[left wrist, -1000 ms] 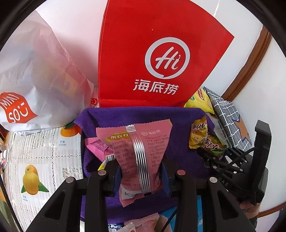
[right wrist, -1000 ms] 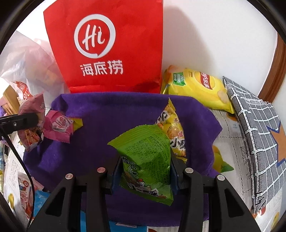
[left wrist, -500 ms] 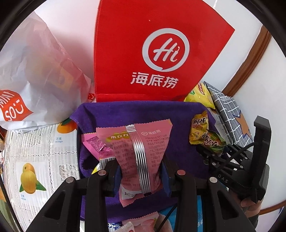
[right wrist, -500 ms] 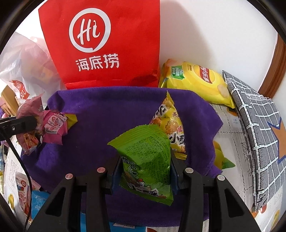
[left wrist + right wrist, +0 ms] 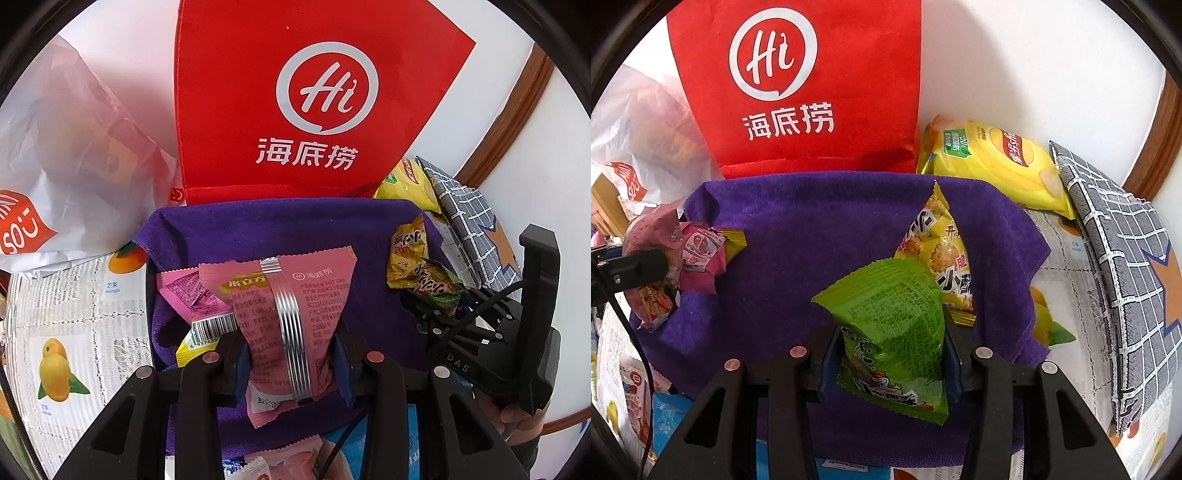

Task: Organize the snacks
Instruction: 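Release the green bag onto the towel with the right tool while the left tool releases its pink bag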

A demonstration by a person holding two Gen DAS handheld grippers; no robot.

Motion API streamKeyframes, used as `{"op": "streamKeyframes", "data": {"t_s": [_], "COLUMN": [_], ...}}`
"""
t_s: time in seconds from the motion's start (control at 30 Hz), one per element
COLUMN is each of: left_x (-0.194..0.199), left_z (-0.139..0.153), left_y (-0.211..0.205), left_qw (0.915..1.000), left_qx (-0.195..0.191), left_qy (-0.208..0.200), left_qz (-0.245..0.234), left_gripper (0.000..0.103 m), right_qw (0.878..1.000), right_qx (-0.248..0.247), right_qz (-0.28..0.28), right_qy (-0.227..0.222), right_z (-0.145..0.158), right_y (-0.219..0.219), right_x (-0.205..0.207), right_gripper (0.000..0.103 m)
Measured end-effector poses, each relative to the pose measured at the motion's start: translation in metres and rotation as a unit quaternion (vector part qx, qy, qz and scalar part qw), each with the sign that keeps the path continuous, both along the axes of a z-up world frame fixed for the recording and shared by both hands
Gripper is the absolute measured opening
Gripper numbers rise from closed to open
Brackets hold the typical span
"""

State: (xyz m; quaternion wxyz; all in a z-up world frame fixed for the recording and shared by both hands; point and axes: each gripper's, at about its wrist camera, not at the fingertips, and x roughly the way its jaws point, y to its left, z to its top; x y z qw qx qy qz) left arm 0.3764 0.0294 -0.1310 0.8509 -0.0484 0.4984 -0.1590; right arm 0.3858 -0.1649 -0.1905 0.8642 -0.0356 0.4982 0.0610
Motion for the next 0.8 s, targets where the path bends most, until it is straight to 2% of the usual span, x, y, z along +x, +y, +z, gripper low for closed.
{"op": "streamKeyframes", "data": {"t_s": [0.13, 0.27, 0.5, 0.57, 0.67, 0.8], "left_x": [0.000, 0.000, -0.002, -0.004, -0.010, -0.016], "left_z": [-0.001, -0.002, 0.000, 0.003, 0.012, 0.022], "left_y": [0.000, -0.002, -0.009, -0.011, -0.013, -0.015], "left_qw": [1.0000, 1.0000, 0.9998, 0.9998, 0.9995, 0.9991], "left_qx": [0.000, -0.001, 0.008, 0.005, 0.006, 0.006], "left_qy": [0.000, 0.004, 0.006, 0.002, -0.022, -0.036], "left_qz": [-0.002, -0.004, -0.016, -0.022, -0.020, -0.024], "left_gripper": [0.036, 0.036, 0.038, 0.053, 0.067, 0.070], "right_qw": [1.000, 1.000, 1.000, 0.999, 0.999, 0.998], "right_qx": [0.000, -0.003, -0.006, -0.002, 0.007, 0.010], "right_qz": [0.002, 0.005, 0.003, -0.001, -0.009, -0.018], "right_qy": [-0.001, -0.015, -0.029, -0.035, -0.046, -0.057], "right_z": [0.001, 0.007, 0.018, 0.022, 0.030, 0.041], "right_y": [0.000, 0.001, 0.001, -0.001, -0.004, -0.007], "right_x": [0.000, -0.003, -0.007, -0.009, -0.012, -0.017], "right_gripper": [0.047, 0.059, 0.061, 0.061, 0.063, 0.065]}}
